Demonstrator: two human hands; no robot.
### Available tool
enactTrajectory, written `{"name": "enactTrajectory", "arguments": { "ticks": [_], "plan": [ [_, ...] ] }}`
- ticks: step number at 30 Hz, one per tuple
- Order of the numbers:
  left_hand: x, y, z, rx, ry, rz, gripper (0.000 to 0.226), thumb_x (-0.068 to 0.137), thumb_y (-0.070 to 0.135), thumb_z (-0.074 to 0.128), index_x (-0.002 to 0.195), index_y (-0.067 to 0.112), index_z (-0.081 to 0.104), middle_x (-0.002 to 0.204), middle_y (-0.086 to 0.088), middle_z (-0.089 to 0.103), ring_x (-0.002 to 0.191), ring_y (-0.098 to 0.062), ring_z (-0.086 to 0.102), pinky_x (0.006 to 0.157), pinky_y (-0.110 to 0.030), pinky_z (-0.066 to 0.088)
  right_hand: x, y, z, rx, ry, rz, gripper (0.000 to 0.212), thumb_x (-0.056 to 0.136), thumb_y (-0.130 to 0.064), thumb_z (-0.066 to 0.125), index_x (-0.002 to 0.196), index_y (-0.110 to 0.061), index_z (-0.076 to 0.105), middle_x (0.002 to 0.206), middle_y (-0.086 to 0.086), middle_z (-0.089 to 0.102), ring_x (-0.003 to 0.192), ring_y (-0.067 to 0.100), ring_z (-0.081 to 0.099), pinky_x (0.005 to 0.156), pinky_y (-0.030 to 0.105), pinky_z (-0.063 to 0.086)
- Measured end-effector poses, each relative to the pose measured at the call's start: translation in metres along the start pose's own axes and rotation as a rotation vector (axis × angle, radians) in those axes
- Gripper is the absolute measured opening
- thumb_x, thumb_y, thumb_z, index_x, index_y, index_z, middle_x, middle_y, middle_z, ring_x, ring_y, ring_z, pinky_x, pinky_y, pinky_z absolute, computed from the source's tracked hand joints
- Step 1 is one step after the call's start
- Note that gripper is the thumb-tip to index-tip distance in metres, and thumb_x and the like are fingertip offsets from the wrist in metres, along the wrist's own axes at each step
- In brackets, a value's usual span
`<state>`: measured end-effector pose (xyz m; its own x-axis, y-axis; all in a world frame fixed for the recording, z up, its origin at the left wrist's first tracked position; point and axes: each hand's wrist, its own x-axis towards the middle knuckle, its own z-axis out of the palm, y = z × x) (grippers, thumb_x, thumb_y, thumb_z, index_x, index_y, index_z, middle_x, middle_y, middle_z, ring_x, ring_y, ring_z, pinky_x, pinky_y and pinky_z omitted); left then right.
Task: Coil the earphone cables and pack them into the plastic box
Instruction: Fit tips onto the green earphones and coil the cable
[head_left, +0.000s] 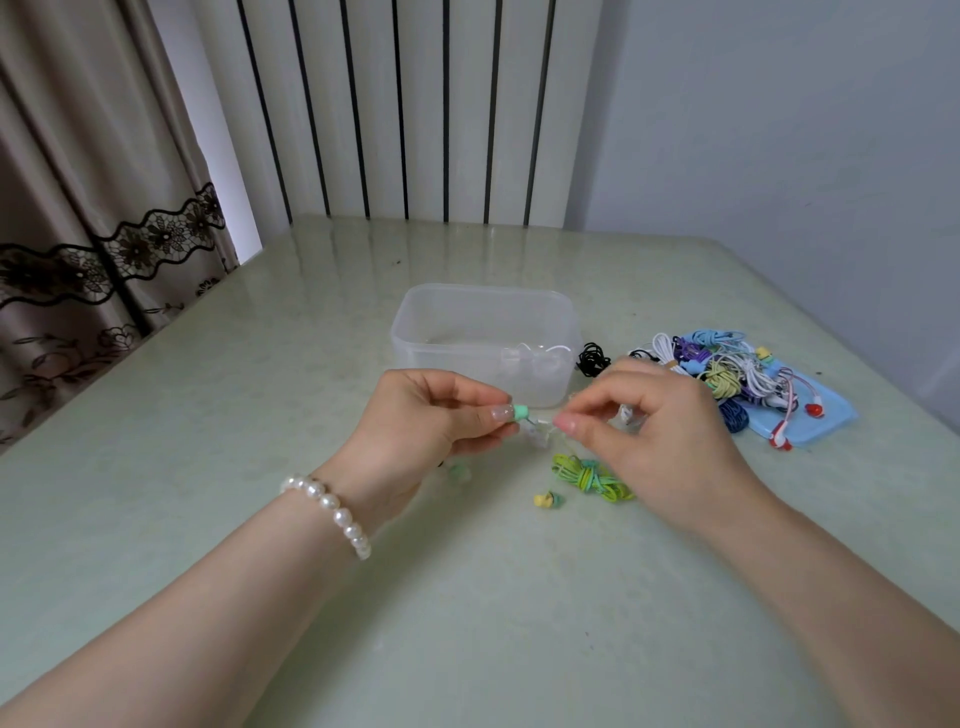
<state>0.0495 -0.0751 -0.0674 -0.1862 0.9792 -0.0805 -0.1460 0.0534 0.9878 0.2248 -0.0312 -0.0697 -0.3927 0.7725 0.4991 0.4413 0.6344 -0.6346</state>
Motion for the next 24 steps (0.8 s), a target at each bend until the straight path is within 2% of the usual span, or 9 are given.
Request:
{"name": "enactTrajectory", "arguments": {
  "ticks": [2, 6, 8, 10, 14, 16, 18, 22, 24],
  "plan": [
    [0.001, 0.0, -0.002, 0.012, 0.013, 0.007, 0.011, 0.072, -0.012, 0.065, 0.072, -0.001, 0.066, 0.066, -0.01, 0.07, 0.063, -0.018, 0.068, 0.07, -0.028, 0.057, -0.003, -0.001, 0.0, -0.1, -0.162, -0.071, 0.01, 0.068, -0.027, 0.07, 0.072, -0.018, 0.073, 0.069, -0.012, 0.057, 0.062, 0.008, 0.051, 0.064, 0.022, 0.042],
    [0.002, -0.003, 0.0, 0.071, 0.014, 0.018, 0.014, 0.07, -0.013, 0.067, 0.074, 0.0, 0.066, 0.064, -0.007, 0.068, 0.058, -0.013, 0.065, 0.06, -0.02, 0.057, -0.009, -0.002, 0.011, -0.351, -0.445, -0.126, 0.022, 0.081, -0.028, 0.066, 0.103, -0.024, 0.069, 0.089, -0.017, 0.046, 0.073, 0.005, 0.046, 0.074, 0.023, 0.038],
    [0.002, -0.004, 0.0, 0.15, 0.028, 0.037, 0.014, 0.07, -0.01, 0.07, 0.074, 0.004, 0.068, 0.063, -0.004, 0.067, 0.054, -0.011, 0.061, 0.048, -0.015, 0.048, -0.009, -0.005, 0.012, -0.404, -0.51, -0.103, 0.022, 0.085, -0.029, 0.061, 0.107, -0.025, 0.066, 0.097, -0.012, 0.048, 0.087, 0.013, 0.052, 0.08, 0.026, 0.042],
    [0.002, -0.005, 0.0, 0.201, 0.033, 0.056, 0.014, 0.07, -0.005, 0.073, 0.071, 0.009, 0.069, 0.063, -0.005, 0.066, 0.055, -0.012, 0.056, 0.048, -0.017, 0.044, -0.008, -0.008, 0.011, -0.457, -0.537, -0.09, 0.019, 0.088, -0.027, 0.057, 0.104, -0.023, 0.065, 0.106, -0.007, 0.051, 0.098, 0.019, 0.054, 0.083, 0.031, 0.043],
    [0.004, -0.01, 0.002, 0.269, 0.03, 0.105, 0.011, 0.072, 0.0, 0.073, 0.07, 0.009, 0.069, 0.06, -0.004, 0.063, 0.046, -0.006, 0.05, 0.041, -0.015, 0.04, -0.008, -0.009, 0.01, -0.494, -0.539, -0.089, 0.012, 0.089, -0.026, 0.056, 0.096, -0.023, 0.065, 0.107, -0.008, 0.056, 0.097, 0.017, 0.054, 0.082, 0.032, 0.044],
    [0.006, -0.014, 0.002, 0.383, 0.015, 0.168, 0.014, 0.074, 0.005, 0.073, 0.066, 0.016, 0.069, 0.06, 0.001, 0.064, 0.046, -0.004, 0.049, 0.042, -0.015, 0.039, -0.009, -0.007, 0.009, -0.377, -0.491, -0.06, 0.005, 0.085, -0.024, 0.062, 0.086, -0.023, 0.067, 0.081, -0.016, 0.054, 0.074, 0.003, 0.051, 0.072, 0.028, 0.043],
    [0.008, -0.018, 0.001, 0.513, -0.009, 0.227, 0.018, 0.075, 0.01, 0.074, 0.063, 0.023, 0.068, 0.052, 0.015, 0.061, 0.043, 0.004, 0.048, 0.045, -0.011, 0.039, -0.008, -0.006, 0.007, -0.186, -0.43, 0.028, 0.007, 0.08, -0.018, 0.068, 0.075, -0.023, 0.067, 0.064, -0.014, 0.052, 0.058, 0.003, 0.046, 0.059, 0.02, 0.038],
    [0.011, -0.022, -0.001, 0.638, -0.014, 0.261, 0.008, 0.076, 0.013, 0.074, 0.071, 0.018, 0.07, 0.055, 0.016, 0.058, 0.04, 0.007, 0.048, 0.046, -0.007, 0.038, -0.002, -0.003, 0.006, 0.193, -0.313, 0.225, 0.016, 0.076, -0.006, 0.071, 0.068, -0.02, 0.067, 0.058, 0.014, 0.056, 0.049, 0.014, 0.047, 0.053, 0.027, 0.041],
    [0.012, -0.021, -0.002, 0.617, -0.011, 0.236, 0.009, 0.077, 0.011, 0.073, 0.071, 0.017, 0.069, 0.058, 0.009, 0.06, 0.038, 0.005, 0.048, 0.045, -0.011, 0.04, 0.001, -0.001, 0.005, 0.322, -0.245, 0.295, 0.018, 0.075, 0.001, 0.068, 0.067, -0.015, 0.065, 0.057, 0.01, 0.058, 0.044, 0.013, 0.049, 0.051, 0.024, 0.043]
  ]
}}
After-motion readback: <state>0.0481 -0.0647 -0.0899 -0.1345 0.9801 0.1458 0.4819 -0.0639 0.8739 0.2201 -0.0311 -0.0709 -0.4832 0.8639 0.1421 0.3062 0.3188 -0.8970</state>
